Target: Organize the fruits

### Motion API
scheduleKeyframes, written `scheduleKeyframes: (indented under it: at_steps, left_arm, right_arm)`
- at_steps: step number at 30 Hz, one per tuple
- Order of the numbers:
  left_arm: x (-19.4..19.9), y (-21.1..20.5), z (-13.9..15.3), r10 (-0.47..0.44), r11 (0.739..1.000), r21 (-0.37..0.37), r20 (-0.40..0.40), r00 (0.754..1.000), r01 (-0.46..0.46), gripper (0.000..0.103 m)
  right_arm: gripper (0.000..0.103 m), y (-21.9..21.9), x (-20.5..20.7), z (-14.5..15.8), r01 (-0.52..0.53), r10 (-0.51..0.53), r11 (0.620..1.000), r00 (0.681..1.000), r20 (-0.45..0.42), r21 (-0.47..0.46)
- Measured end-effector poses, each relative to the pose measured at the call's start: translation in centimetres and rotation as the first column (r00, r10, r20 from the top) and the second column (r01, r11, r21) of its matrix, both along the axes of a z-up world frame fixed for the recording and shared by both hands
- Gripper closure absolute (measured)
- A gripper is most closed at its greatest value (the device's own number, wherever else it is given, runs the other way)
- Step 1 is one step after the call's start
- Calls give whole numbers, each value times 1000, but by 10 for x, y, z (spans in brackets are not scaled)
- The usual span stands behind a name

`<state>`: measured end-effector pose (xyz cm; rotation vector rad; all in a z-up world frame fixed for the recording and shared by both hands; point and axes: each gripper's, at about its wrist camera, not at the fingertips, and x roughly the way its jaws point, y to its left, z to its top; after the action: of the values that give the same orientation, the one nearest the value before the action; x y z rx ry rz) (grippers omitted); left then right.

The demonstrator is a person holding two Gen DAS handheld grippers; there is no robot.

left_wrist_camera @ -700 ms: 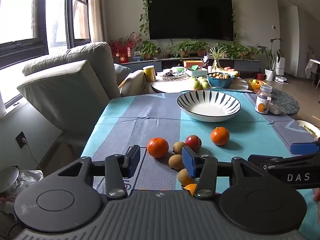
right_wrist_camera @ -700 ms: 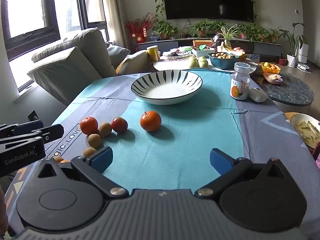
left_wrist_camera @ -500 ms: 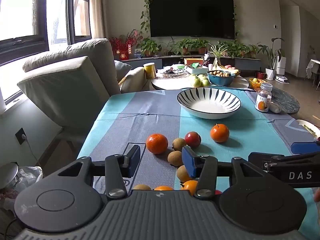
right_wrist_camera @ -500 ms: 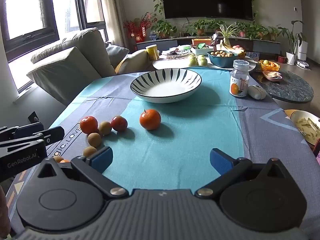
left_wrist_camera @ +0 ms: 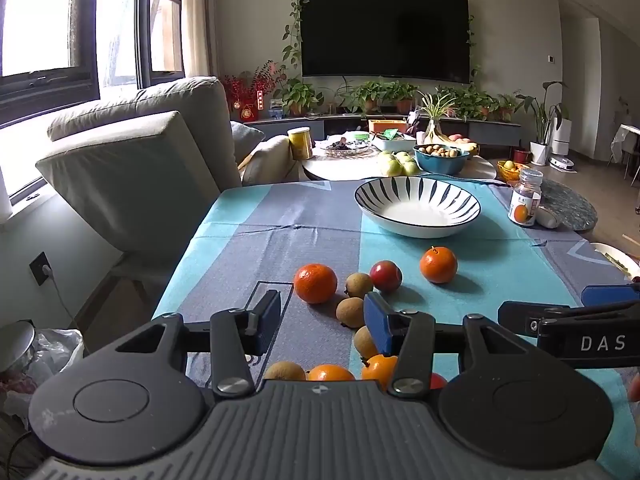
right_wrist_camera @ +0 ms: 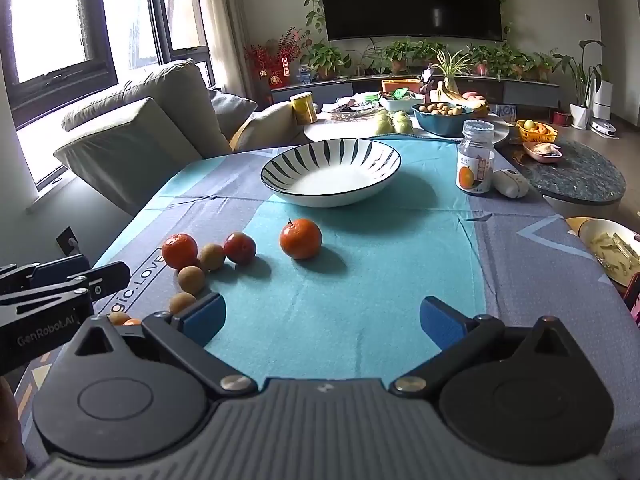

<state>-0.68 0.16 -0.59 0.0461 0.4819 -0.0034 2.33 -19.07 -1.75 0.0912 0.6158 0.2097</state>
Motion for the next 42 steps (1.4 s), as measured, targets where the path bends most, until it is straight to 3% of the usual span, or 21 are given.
scheduleKeyframes:
  at_steps: [42]
  left_arm:
    - [2,5,-6,-6,1000,8,-24,1000,6,59]
  right_arm:
    - [24,8,-7,0,-18,18,1000,1000,7,-5]
